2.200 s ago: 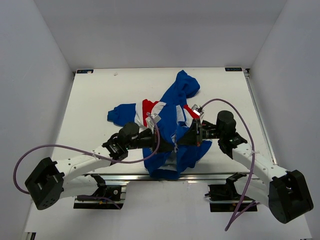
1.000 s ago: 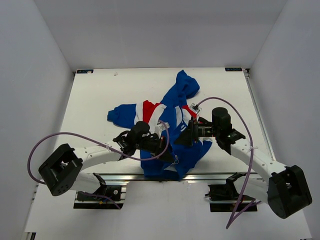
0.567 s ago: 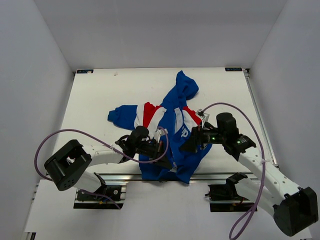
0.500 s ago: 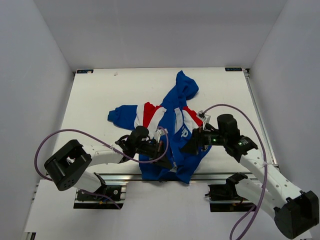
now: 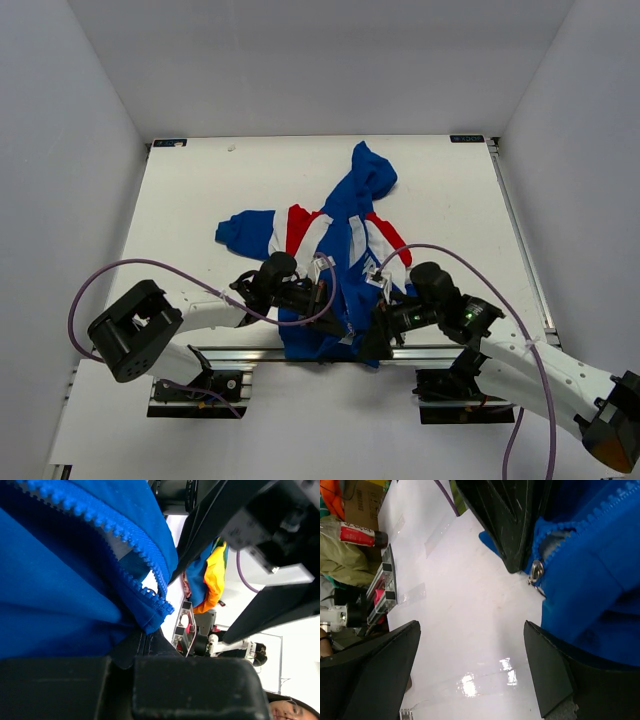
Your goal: Zip up the jacket
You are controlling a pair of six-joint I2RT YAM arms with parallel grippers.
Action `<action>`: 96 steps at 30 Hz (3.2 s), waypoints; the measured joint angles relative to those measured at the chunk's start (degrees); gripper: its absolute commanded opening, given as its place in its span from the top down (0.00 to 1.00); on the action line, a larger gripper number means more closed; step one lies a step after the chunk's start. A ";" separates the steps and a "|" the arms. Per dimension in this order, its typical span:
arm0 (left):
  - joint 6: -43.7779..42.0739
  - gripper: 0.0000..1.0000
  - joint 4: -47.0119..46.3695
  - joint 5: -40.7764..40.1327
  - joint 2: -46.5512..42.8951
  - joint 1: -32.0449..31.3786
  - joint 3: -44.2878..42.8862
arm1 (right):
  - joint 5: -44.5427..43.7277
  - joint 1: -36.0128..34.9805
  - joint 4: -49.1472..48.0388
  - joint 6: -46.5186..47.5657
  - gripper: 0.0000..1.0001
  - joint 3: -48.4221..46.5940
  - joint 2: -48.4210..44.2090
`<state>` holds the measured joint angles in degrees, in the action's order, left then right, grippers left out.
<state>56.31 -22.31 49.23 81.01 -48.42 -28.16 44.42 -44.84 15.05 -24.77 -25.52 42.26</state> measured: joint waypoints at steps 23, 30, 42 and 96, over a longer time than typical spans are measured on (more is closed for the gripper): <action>1.38 1.00 1.79 -1.27 -0.74 0.00 0.20 | -14.49 -5.68 -9.86 -5.29 0.23 2.34 3.19; 1.64 1.00 2.47 -0.90 1.33 0.00 -0.66 | -14.78 -7.41 -11.02 -5.31 0.30 3.63 4.90; 1.81 1.00 2.45 -0.74 1.38 0.00 -0.74 | -17.16 -8.02 -13.66 -5.92 0.32 3.85 7.78; -2.27 1.00 10.23 -1.88 1.03 0.22 -2.80 | -24.55 -8.11 -6.32 -3.48 0.70 -3.78 7.96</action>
<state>54.04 -12.08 47.35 82.04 -48.21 -30.96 19.88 -52.95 8.73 -28.25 -29.30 50.22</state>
